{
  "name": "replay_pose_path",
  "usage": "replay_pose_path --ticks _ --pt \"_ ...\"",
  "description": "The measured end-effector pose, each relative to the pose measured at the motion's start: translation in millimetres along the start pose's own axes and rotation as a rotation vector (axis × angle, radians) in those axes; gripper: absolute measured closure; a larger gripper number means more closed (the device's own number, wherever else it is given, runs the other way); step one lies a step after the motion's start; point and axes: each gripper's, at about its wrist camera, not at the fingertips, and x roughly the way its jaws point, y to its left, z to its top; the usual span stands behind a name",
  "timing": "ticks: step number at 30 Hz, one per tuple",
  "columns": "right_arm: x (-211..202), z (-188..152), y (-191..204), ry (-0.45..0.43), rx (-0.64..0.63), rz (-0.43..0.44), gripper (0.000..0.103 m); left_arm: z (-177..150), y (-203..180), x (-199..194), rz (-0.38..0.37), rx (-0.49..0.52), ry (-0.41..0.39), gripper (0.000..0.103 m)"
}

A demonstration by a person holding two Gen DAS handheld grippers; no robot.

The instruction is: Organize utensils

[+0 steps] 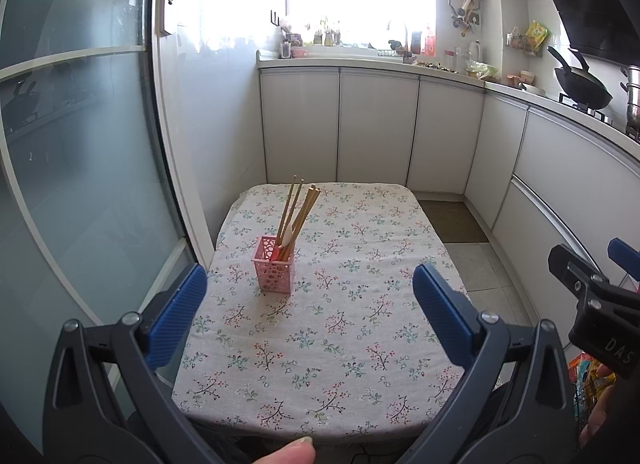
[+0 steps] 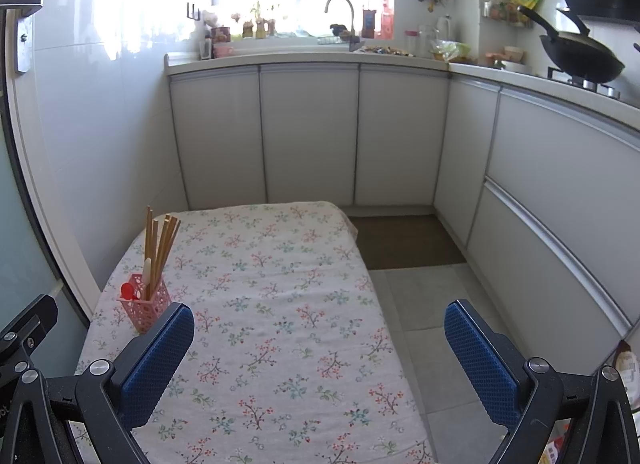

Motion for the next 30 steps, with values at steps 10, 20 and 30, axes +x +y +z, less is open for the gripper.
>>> replay_pose_path --ticks 10,20,30 --pt "1.4 1.7 -0.3 0.001 -0.001 0.002 0.000 0.8 0.3 0.6 -0.001 0.000 0.001 0.001" --pt "5.3 1.0 1.1 0.004 0.000 0.003 0.000 1.1 0.9 4.9 -0.007 0.005 0.014 0.001" --pt "19.5 -0.6 0.1 0.022 0.006 0.012 0.000 1.6 0.5 16.2 -0.014 0.009 0.037 0.001"
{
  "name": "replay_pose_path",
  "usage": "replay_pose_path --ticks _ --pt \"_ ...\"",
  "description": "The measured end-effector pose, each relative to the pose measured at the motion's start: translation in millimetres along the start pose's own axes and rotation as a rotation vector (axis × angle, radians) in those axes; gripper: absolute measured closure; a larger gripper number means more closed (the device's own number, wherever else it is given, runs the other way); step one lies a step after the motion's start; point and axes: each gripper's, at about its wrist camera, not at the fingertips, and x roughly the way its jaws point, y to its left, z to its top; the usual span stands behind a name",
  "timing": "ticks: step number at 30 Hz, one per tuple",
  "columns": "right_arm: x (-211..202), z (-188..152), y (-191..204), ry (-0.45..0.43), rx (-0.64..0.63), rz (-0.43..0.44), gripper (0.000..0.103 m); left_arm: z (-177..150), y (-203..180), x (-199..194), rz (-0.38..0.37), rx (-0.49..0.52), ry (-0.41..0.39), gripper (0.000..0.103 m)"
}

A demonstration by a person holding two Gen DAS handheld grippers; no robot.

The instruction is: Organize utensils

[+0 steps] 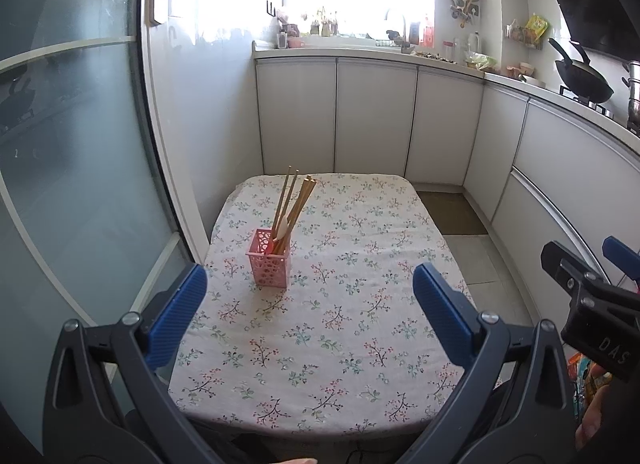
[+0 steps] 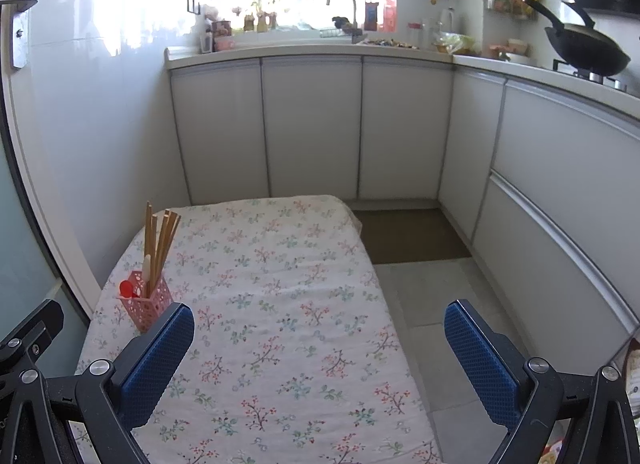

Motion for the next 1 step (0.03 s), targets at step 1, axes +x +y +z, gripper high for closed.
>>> replay_pose_path --ticks 1 --pt "2.3 0.6 0.0 0.002 0.000 0.003 0.000 0.2 1.0 2.2 -0.002 -0.001 0.002 0.001"
